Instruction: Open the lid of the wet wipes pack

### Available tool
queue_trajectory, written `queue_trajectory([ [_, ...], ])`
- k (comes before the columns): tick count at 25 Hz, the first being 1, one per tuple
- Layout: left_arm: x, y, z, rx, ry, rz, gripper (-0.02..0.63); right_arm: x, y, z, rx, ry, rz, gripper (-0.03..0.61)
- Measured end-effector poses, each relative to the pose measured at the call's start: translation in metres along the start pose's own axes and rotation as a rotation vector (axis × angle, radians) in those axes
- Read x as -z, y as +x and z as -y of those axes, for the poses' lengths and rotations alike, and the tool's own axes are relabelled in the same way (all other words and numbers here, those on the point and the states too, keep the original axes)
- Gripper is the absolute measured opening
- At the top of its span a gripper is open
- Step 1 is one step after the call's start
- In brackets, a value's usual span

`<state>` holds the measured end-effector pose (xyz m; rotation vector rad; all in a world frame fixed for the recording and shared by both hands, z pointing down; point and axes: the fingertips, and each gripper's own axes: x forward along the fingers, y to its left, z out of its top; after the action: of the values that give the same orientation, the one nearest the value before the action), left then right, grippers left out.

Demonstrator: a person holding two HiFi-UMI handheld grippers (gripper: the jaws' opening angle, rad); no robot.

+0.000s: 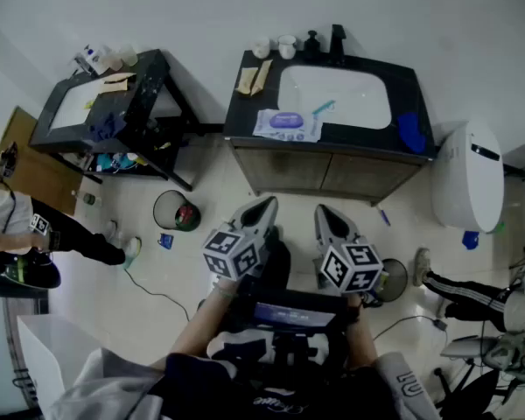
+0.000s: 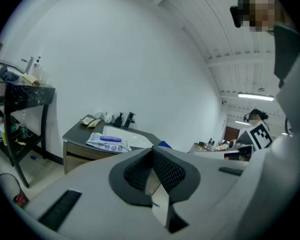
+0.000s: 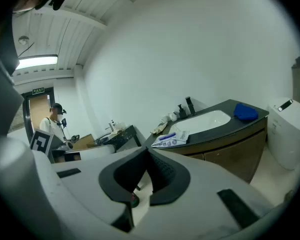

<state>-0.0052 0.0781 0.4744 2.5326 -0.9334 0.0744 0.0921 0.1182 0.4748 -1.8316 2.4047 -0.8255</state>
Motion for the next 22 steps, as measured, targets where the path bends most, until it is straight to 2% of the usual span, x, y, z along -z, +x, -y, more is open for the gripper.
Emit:
queue_trajectory([
  [4, -0.027, 0.033, -0.042, 0.002, -0.003, 0.014, 0.006, -0.017, 0.047, 0.007, 0.001, 0.003, -0.004, 0.003],
  [8, -0.051, 0.066, -0.082, 0.027, 0.009, 0.001, 0.006, -0.038, 0.097, 0.007, -0.012, 0.036, 0.001, 0.003],
  [13, -0.072, 0.098, -0.140, 0.032, -0.015, -0.024, 0.006, -0.057, 0.159, 0.005, -0.009, 0.042, -0.019, 0.003],
  [17, -0.076, 0.124, -0.181, 0.030, -0.030, -0.052, 0.006, -0.066, 0.196, 0.014, 0.032, 0.076, -0.025, 0.003],
  [22, -0.055, 0.153, -0.214, 0.039, -0.051, -0.126, 0.006, -0.072, 0.214, 0.030, 0.081, 0.128, -0.024, 0.003],
])
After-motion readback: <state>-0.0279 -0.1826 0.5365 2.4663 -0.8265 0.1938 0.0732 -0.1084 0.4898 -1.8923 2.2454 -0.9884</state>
